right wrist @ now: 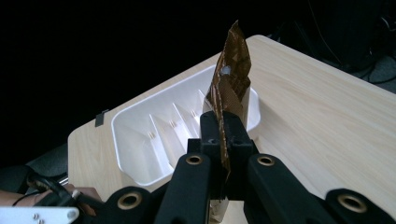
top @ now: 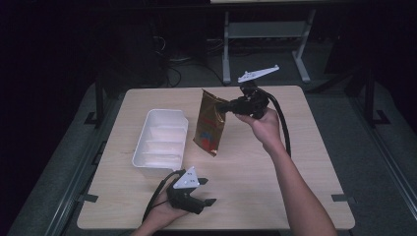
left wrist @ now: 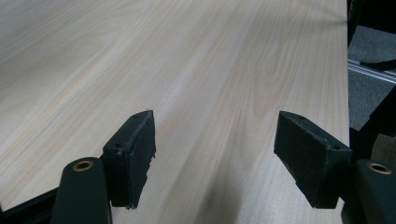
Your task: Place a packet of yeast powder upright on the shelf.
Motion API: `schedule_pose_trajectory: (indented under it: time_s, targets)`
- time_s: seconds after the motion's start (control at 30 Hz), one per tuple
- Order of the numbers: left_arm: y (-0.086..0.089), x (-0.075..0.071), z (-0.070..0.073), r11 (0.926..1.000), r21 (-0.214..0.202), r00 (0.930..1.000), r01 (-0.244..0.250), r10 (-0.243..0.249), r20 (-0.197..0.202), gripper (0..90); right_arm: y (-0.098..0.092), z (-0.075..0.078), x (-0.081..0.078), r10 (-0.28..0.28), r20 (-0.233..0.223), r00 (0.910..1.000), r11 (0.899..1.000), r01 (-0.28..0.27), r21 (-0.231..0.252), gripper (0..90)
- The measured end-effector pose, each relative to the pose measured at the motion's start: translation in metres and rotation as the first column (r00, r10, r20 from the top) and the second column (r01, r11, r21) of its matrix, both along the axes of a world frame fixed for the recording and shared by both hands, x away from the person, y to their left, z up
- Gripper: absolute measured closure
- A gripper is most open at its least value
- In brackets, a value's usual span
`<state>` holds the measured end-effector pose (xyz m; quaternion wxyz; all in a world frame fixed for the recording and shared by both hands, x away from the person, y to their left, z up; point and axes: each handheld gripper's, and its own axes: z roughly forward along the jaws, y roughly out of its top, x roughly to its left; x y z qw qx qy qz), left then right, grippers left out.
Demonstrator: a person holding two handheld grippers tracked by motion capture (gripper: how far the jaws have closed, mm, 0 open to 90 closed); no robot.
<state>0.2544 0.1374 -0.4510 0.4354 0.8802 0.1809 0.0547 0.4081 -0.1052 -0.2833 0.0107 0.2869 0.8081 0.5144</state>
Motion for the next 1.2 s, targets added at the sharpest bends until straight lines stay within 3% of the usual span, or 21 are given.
schedule_pose_trajectory:
  time_s: [0.67, 1.2]
  targets:
    - [0.002, 0.000, 0.002, 1.0000, -0.009, 1.0000, 0.004, -0.004, 0.003, 26.9, 0.043, 0.020, 0.009, 0.080, 0.012, 0.9967, 0.997, -0.080, 0.014, 89.2]
    - [0.004, 0.000, 0.003, 0.9999, -0.017, 1.0000, 0.001, -0.001, 0.005, 25.8, 0.082, 0.031, 0.013, 0.162, 0.016, 0.9867, 0.987, -0.162, 0.010, 89.0]
